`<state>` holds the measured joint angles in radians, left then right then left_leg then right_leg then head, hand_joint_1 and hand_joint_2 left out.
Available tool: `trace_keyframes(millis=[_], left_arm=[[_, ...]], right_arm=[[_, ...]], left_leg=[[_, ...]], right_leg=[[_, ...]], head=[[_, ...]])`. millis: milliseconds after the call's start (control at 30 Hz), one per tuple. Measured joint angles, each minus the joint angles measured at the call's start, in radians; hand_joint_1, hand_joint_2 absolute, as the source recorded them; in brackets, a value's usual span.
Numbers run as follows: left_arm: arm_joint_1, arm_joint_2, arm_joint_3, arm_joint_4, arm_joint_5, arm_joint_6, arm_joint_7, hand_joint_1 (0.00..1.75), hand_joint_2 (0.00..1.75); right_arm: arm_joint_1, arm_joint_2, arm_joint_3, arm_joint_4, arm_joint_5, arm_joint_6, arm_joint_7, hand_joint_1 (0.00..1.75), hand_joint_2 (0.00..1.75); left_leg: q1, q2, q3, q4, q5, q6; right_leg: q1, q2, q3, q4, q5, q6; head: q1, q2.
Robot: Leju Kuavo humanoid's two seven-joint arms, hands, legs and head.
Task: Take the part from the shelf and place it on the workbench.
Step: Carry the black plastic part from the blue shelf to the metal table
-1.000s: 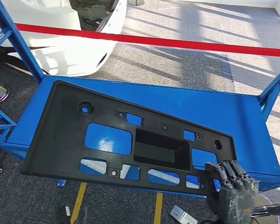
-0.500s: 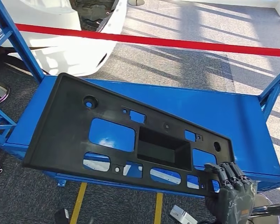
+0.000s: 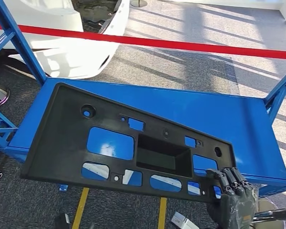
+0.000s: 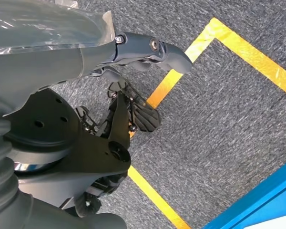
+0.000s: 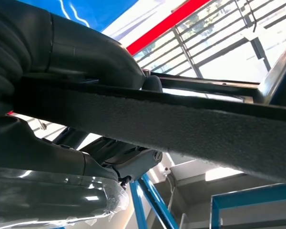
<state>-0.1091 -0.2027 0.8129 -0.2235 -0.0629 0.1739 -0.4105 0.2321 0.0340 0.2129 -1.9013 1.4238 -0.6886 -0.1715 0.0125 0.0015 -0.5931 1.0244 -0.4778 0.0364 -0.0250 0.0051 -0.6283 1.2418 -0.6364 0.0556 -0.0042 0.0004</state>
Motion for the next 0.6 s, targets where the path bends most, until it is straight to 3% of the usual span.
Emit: trace_keyframes(millis=[67,133,200,267,333,400,433,467,500,533,600], left_arm=[[-0.001,0.0,0.0,0.0,0.0,0.0,0.0,0.0,1.75],[-0.003,0.001,0.0,0.0,0.0,0.001,0.0,0.0,1.75],[-0.003,0.001,0.0,0.0,0.0,0.002,-0.001,0.0,1.75],[-0.001,0.001,0.0,0.0,0.0,0.002,-0.001,0.0,1.75],[0.0,0.001,0.0,0.0,0.0,0.003,-0.002,0.0,1.75],[0.0,0.001,0.0,0.0,0.0,0.003,-0.002,0.0,1.75],[0.0,0.001,0.0,0.0,0.0,0.003,-0.002,0.0,1.75],[0.001,0.001,0.0,0.0,0.0,0.003,-0.002,0.0,1.75],[0.001,0.001,0.0,0.0,0.0,0.003,-0.002,0.0,1.75],[0.001,0.001,0.0,0.0,0.0,0.003,-0.002,0.0,1.75],[-0.002,0.001,0.0,0.0,0.0,0.002,-0.003,0.0,1.75]], right_arm=[[-0.001,0.0,0.0,0.001,-0.002,0.0,-0.002,1.75,1.75],[-0.001,0.001,0.0,0.002,-0.004,0.0,-0.003,1.75,1.75],[-0.001,0.002,-0.001,0.002,-0.005,0.0,-0.005,1.75,1.75],[0.0,0.004,-0.003,0.002,-0.006,0.0,-0.007,1.75,1.75],[0.0,0.007,-0.005,0.002,-0.007,0.0,-0.008,1.75,1.75],[0.0,0.01,-0.007,0.002,-0.007,-0.001,-0.008,1.75,1.75],[0.0,0.011,-0.008,0.003,-0.007,-0.001,-0.009,1.75,1.75],[0.0,0.011,-0.009,0.004,-0.007,-0.001,-0.009,1.75,1.75],[0.0,0.011,-0.01,0.006,-0.007,-0.001,-0.009,1.75,1.75],[0.0,0.011,-0.011,0.007,-0.007,-0.001,-0.009,1.75,1.75],[0.001,0.012,-0.013,0.008,-0.007,-0.001,-0.009,1.75,1.75]], left_leg=[[0.001,-0.001,0.0,0.001,0.002,-0.007],[0.001,-0.003,-0.002,0.0,0.007,-0.021],[0.003,-0.004,-0.005,-0.002,0.016,-0.037],[0.009,-0.005,-0.011,0.005,0.006,-0.049],[0.011,-0.005,-0.033,0.067,-0.058,-0.053],[0.009,-0.005,-0.069,0.194,-0.147,-0.052],[0.008,-0.005,-0.079,0.249,-0.173,-0.052],[0.007,-0.005,-0.076,0.277,-0.178,-0.051],[0.006,-0.005,-0.055,0.267,-0.164,-0.049],[0.005,-0.005,-0.018,0.222,-0.138,-0.047],[0.004,-0.005,0.078,0.08,-0.095,-0.04]], right_leg=[[-0.005,0.0,0.069,-0.124,0.061,0.003],[-0.003,0.005,0.12,-0.225,0.095,-0.002],[0.004,0.011,0.124,-0.246,0.102,-0.013],[0.005,0.008,0.116,-0.25,0.113,-0.032],[0.006,0.002,0.103,-0.255,0.128,-0.054],[0.013,-0.002,0.084,-0.254,0.141,-0.067],[0.017,-0.004,0.075,-0.253,0.147,-0.069],[0.019,-0.005,0.065,-0.252,0.154,-0.07],[0.021,-0.005,0.056,-0.25,0.16,-0.07],[0.022,-0.004,0.046,-0.247,0.165,-0.068],[0.024,-0.004,0.029,-0.235,0.173,-0.063]], head=[[0.0,0.0],[-0.001,0.0],[-0.002,0.0],[-0.002,0.0],[-0.003,0.0],[-0.003,0.0],[-0.003,0.0],[-0.003,0.0],[-0.003,0.0],[-0.003,0.0],[-0.003,0.0]])
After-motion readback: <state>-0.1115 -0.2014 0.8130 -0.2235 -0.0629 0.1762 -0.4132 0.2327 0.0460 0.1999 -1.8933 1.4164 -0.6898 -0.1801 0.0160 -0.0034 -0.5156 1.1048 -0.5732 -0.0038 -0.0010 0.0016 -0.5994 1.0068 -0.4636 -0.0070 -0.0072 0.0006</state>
